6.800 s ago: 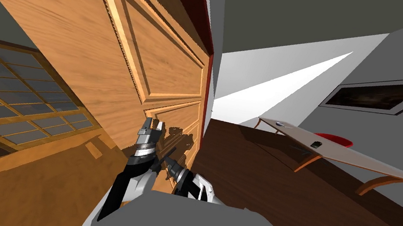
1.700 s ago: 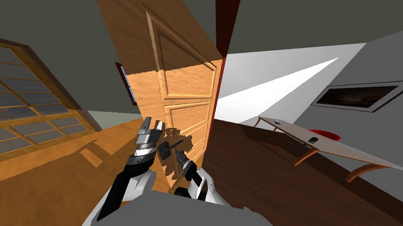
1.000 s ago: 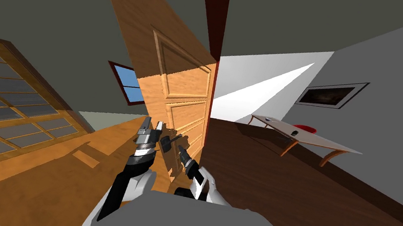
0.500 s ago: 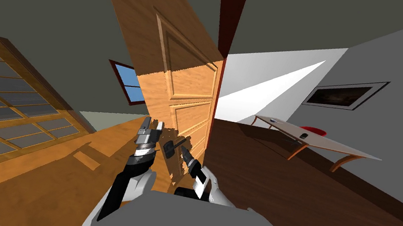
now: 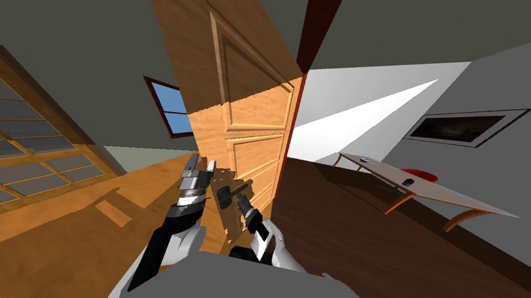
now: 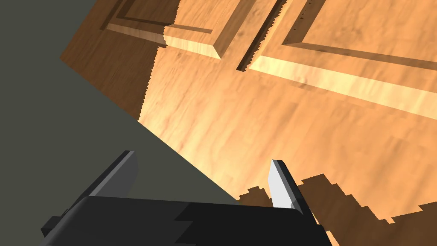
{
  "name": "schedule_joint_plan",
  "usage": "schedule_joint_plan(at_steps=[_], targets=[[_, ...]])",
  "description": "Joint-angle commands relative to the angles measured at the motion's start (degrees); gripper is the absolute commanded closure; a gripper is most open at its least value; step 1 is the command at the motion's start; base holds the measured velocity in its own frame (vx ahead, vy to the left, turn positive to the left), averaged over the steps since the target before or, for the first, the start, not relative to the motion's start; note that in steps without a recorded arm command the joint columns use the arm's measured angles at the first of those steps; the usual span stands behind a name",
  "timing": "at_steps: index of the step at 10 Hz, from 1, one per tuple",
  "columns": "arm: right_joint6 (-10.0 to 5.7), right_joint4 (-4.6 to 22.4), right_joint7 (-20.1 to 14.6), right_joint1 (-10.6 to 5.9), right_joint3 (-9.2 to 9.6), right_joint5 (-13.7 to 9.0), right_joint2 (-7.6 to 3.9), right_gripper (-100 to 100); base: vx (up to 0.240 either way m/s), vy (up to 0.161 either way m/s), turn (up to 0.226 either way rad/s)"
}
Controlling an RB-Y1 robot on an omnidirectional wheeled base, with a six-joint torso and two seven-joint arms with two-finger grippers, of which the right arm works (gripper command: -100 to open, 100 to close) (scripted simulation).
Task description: Push the door open
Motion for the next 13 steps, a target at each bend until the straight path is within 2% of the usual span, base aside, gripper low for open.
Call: schedule_joint_plan(at_steps=[1, 5, 6, 7, 8, 10, 12, 13], targets=[[-0.01, -0.01, -0.02, 0.03, 0.01, 0.0, -0.07, 100, -0.022, -0.025, 0.005], [-0.01, -0.01, -0.02, 0.03, 0.01, 0.0, -0.07, 100, -0.008, -0.011, 0.0], [-0.12, -0.15, 0.03, 0.23, -0.45, -0.13, -2.0, -100, -0.076, -0.015, -0.072], [-0.24, -0.31, 0.08, 0.45, -0.94, -0.28, -2.52, -100, -0.143, -0.066, -0.098], [-0.28, -0.36, 0.09, 0.52, -1.11, -0.33, -2.4, -100, -0.166, -0.052, -0.079], [-0.46, -0.6, 0.17, 0.85, -1.85, -0.54, 0.22, -100, -0.209, -0.078, -0.087], [-0.21, -0.74, 0.33, 0.8, -1.97, -0.43, -2.01, -100, -0.028, 0.027, 0.02], [-0.21, -0.65, 0.37, 0.74, -2.08, -0.42, -2.22, -100, 0.109, 0.153, 0.012]])
